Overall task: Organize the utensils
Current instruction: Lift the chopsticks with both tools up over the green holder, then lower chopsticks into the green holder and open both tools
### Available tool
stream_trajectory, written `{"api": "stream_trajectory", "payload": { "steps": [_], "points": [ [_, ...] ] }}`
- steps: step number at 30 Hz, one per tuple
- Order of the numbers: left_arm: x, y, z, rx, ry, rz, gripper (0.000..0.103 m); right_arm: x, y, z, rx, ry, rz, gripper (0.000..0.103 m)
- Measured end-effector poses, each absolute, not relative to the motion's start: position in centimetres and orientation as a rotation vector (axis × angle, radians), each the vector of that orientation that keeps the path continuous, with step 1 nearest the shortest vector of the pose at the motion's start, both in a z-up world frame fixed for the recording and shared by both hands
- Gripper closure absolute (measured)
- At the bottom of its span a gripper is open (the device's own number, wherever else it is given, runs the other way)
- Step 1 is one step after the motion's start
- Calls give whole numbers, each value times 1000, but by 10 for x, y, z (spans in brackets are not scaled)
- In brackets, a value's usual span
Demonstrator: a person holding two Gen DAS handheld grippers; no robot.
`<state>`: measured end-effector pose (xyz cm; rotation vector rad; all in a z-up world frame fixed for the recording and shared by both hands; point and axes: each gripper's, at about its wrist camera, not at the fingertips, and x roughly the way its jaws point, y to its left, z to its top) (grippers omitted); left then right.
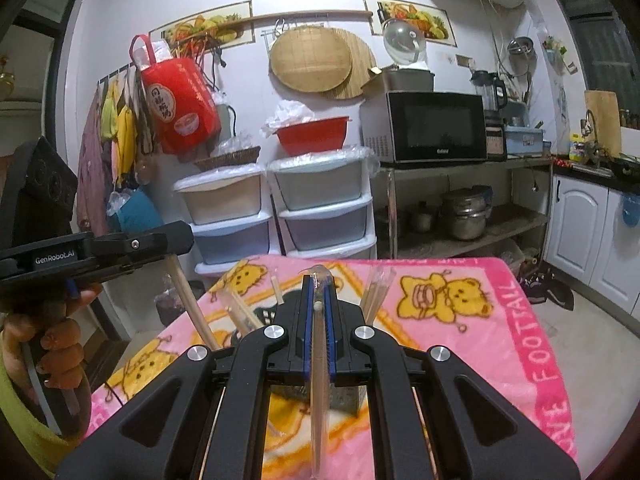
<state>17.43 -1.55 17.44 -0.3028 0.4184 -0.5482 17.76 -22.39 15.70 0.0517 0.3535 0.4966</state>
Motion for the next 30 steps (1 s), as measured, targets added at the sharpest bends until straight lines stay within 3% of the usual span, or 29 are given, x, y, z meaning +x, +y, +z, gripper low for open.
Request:
{"api": "stream_trajectory", "payload": {
  "steps": [18,30],
  "points": [
    [212,-14,227,-275,313,-470,99,204,-220,201,62,225,474,97],
    [242,1,230,-258,291,-372,99,225,-211,221,63,146,479,97]
  ]
}}
